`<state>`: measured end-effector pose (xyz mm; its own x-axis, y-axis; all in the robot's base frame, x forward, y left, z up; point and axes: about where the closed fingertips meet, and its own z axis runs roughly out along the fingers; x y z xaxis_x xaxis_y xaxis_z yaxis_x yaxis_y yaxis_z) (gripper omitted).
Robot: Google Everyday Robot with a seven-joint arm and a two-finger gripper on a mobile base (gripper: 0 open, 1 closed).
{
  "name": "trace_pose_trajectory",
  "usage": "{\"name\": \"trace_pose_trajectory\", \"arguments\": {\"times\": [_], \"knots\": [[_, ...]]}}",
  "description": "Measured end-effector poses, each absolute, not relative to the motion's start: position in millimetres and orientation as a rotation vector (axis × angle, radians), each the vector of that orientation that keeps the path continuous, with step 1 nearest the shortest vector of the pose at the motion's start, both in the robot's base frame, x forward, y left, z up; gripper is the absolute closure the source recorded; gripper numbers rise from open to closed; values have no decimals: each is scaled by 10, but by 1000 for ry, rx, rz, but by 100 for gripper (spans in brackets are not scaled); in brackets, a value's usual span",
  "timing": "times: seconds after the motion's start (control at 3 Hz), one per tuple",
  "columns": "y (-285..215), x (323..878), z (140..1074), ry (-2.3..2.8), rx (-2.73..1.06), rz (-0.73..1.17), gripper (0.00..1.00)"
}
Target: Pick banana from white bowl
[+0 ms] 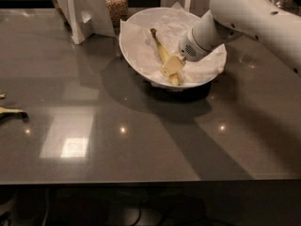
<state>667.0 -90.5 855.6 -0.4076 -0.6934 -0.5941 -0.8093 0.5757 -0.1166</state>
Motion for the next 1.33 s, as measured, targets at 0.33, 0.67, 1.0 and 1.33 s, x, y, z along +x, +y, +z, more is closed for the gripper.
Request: {"name": "trace_pose_trajectory", "arguments": {"times": [0.33, 0.67, 1.0, 1.33], "knots": [[-942, 6686, 8498, 2229, -1178, 245, 45], [-945, 6686, 8527, 2230, -1177, 244, 55], [-965, 6682, 8527, 2238, -1169, 243, 74], [-1007, 6672, 8505, 2245, -1145, 251, 97]]}}
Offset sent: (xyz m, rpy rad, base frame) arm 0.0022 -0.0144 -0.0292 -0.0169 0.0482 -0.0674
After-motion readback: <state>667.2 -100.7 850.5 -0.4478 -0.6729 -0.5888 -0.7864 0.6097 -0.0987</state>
